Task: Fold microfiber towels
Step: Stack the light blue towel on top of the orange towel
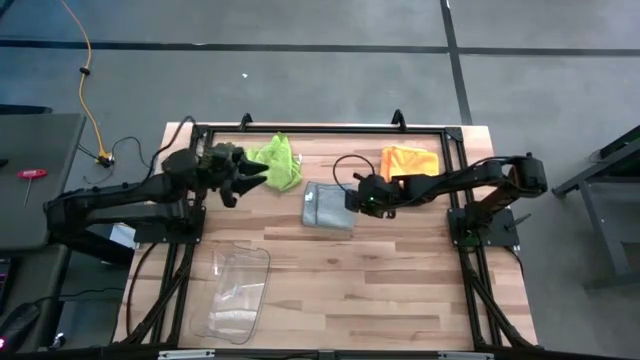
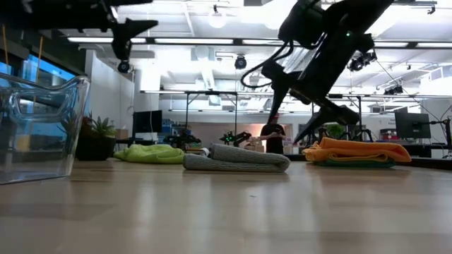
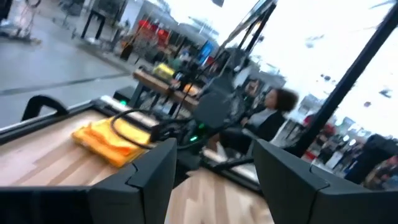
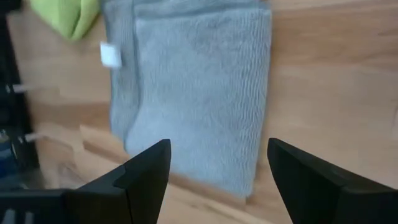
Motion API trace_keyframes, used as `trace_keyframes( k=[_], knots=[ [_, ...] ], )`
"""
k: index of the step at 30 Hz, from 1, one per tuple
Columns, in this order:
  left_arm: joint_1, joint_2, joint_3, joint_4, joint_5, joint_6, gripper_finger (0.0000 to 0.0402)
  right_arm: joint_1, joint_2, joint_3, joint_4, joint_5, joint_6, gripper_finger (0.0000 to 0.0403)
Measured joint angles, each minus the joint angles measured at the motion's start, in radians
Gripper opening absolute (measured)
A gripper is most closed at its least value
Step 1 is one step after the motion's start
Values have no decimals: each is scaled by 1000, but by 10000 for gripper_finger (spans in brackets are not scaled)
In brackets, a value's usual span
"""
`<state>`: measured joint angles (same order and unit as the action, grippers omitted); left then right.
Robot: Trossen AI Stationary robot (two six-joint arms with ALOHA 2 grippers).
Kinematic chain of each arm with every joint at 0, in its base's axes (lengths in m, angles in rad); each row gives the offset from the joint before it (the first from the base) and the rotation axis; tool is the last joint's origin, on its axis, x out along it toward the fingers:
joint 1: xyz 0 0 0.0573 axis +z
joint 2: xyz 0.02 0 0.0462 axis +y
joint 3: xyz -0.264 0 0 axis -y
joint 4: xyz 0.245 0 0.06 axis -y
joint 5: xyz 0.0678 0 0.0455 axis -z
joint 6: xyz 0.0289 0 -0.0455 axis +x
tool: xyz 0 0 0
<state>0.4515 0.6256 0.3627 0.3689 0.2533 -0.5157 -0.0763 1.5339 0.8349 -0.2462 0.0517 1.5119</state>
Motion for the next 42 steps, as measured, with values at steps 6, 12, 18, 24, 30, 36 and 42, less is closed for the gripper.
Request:
trace_keyframes(
  k=[6,12,18,24,30,36,42],
  knots=[
    [0,-82,-33,-4,-2,-32,202,-30,96,1,40,-30,33,258],
    [0,-85,-33,-5,-3,-31,202,-59,206,31,100,-22,55,258],
    [0,-67,-33,-5,-3,-31,202,-61,285,120,86,-45,32,258],
    [0,-50,-33,-16,-3,-31,202,-61,299,152,91,-32,21,252],
    [0,-41,-33,-68,-3,-31,202,-65,297,153,11,-11,-2,164],
    [-1,-41,-33,-88,-7,-31,202,-68,293,149,-11,18,-105,14],
    [0,-41,-33,-88,-62,-31,202,-77,236,147,-23,41,-181,3]
  ],
)
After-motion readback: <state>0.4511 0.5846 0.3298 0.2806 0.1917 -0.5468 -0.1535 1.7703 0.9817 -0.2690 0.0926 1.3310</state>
